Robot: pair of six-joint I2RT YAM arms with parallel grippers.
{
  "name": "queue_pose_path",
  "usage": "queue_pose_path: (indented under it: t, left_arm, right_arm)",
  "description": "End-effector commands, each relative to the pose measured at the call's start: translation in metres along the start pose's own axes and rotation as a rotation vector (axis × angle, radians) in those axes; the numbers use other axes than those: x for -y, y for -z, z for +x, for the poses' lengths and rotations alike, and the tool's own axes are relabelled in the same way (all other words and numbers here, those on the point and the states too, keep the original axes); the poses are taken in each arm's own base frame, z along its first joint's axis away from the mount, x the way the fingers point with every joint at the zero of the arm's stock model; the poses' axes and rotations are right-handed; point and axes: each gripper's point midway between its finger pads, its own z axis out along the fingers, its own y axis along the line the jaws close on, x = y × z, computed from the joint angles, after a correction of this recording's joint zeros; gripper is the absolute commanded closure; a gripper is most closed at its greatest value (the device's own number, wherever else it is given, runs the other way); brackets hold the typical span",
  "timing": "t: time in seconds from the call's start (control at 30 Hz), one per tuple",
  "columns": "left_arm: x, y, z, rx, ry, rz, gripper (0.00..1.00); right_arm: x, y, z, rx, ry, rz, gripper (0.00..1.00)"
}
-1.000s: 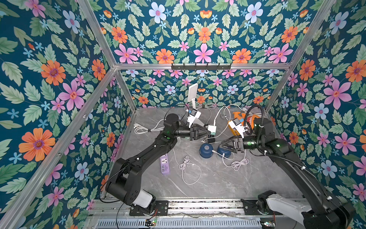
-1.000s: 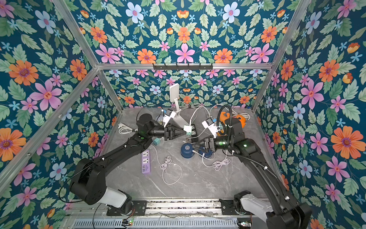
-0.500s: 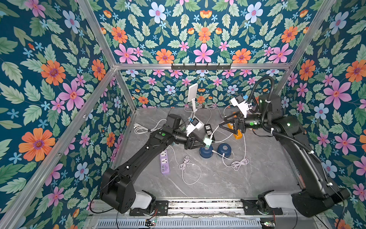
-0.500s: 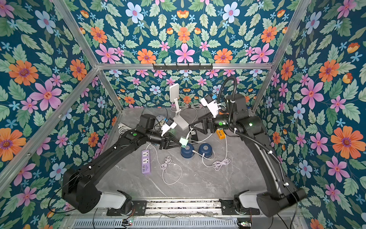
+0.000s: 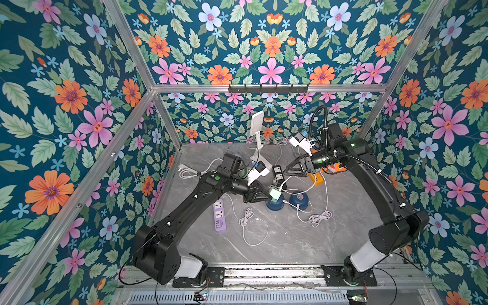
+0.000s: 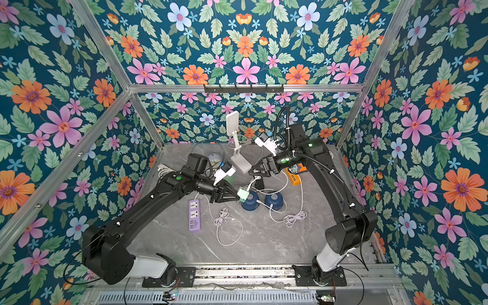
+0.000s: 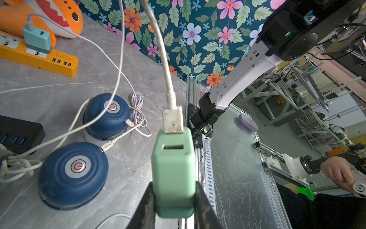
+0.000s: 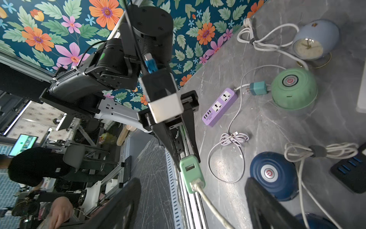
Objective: Charge the cordless meat grinders
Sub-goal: Pick up the plug from the center of the board.
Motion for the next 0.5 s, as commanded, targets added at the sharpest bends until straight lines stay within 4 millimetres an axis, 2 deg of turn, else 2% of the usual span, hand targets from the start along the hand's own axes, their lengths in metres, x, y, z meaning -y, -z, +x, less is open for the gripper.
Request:
queue_pose_path:
  t: [0.0,0.23,0.47]
  left_arm:
    - [0.006,0.002,-0.007,0.017,-0.037,0.025,1.00]
    - [0.000,-0.001,-0.017,0.036,-0.033,0.031,1.00]
    - [0.002,-0.001,-0.027,0.068,-0.037,0.051,1.00]
  right_arm:
    - [-0.008,-0.004,0.009,-0.001,0.006,-0.079,0.17]
    - [-0.025,-0.013,0.023,0.003,-0.013,-0.153,0.17]
    - [-0.014,-0.030,0.038,-0.051,-0.052,-0.110,0.19]
